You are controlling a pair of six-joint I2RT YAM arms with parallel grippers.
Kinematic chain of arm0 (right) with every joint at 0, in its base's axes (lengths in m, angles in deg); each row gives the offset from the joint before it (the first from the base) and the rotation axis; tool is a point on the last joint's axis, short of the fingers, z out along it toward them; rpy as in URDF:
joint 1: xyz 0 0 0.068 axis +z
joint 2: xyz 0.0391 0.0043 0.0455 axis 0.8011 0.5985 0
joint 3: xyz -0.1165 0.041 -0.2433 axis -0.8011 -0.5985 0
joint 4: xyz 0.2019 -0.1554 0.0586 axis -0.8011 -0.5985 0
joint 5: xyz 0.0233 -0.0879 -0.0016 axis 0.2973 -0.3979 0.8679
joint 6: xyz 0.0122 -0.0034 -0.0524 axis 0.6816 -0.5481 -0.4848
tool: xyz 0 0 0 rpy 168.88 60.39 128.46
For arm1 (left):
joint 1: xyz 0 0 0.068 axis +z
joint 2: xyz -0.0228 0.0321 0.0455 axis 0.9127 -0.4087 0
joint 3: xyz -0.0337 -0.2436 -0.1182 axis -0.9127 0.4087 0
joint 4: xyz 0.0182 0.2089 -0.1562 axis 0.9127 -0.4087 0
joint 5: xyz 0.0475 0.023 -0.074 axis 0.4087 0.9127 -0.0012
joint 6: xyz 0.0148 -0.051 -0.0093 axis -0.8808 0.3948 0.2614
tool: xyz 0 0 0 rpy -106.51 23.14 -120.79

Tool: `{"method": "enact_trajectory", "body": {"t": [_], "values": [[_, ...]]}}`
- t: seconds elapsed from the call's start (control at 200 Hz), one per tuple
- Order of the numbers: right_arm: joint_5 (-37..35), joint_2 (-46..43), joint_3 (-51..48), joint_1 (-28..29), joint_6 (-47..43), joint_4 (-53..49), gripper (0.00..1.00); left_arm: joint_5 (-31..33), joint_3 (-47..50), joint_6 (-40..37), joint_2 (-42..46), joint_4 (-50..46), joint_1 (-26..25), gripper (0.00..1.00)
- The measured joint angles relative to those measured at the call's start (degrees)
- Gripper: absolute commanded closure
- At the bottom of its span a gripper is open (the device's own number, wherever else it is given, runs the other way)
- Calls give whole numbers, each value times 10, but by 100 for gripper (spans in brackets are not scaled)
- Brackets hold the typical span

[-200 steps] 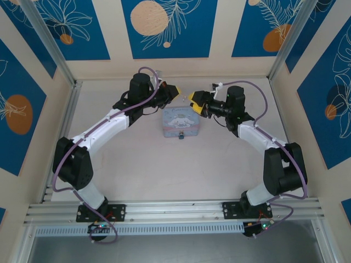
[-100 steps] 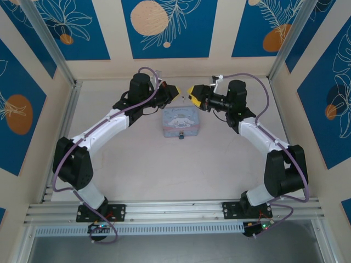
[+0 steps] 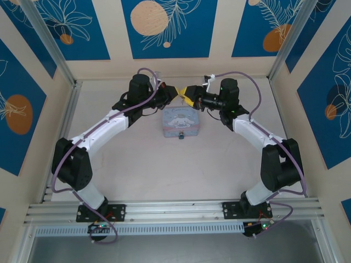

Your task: Unlock a padlock with a key

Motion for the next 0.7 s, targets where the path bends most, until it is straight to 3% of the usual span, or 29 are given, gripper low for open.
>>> {"method": "enact_trajectory", "body": {"t": [0.7], "values": [[0, -3, -25, 1, 0, 5, 67, 5, 2, 1, 4, 0, 0, 100]]}}
